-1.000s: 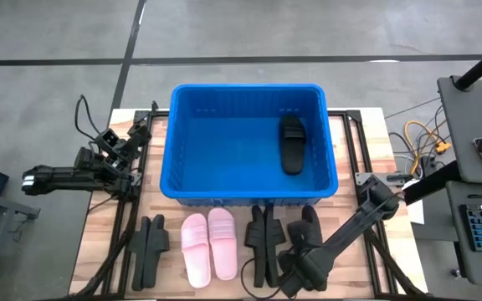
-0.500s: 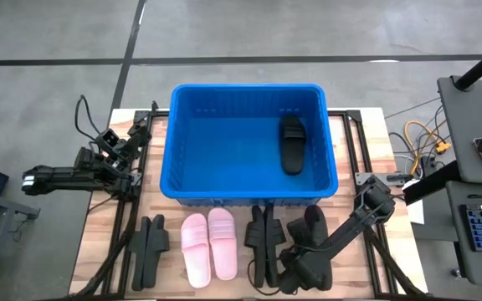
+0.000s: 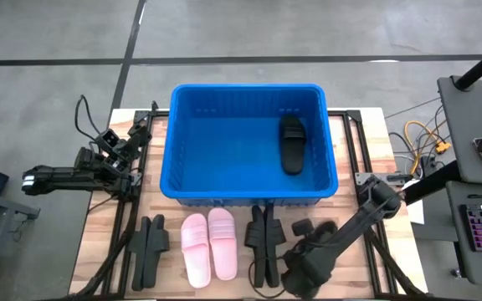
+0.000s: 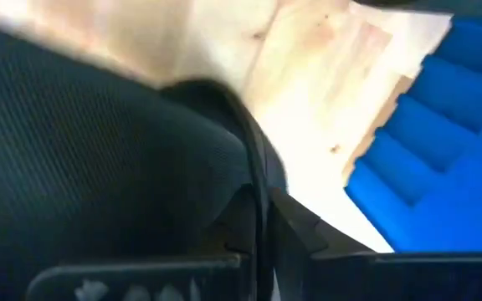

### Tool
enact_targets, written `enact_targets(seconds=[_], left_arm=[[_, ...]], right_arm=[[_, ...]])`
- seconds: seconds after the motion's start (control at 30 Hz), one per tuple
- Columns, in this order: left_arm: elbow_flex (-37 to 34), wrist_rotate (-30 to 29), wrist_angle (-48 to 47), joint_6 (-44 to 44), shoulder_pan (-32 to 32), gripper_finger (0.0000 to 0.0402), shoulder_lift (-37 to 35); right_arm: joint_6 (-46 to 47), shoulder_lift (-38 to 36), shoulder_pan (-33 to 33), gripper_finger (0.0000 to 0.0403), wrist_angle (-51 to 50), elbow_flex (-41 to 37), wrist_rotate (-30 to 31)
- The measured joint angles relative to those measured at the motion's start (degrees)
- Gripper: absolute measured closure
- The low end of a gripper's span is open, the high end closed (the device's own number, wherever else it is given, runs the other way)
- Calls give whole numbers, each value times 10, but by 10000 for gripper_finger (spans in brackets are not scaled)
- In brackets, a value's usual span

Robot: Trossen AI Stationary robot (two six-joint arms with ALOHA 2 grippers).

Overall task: Pick and place slides into bin
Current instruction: Put the black slipper into the blue bin

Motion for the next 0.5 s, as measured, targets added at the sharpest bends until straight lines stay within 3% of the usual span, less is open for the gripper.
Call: enact_targets(seconds=[0.27, 0.4, 0.5], left_arm=[[0, -1, 0, 0, 0, 218, 0], [0, -1, 0, 0, 0, 218, 0], [0, -1, 0, 0, 0, 218, 0]], right_arm=[[108, -128, 1, 393, -5, 8, -92], [216, -205, -5, 393, 12, 27, -82], [281, -257, -10, 392, 57, 44, 2]])
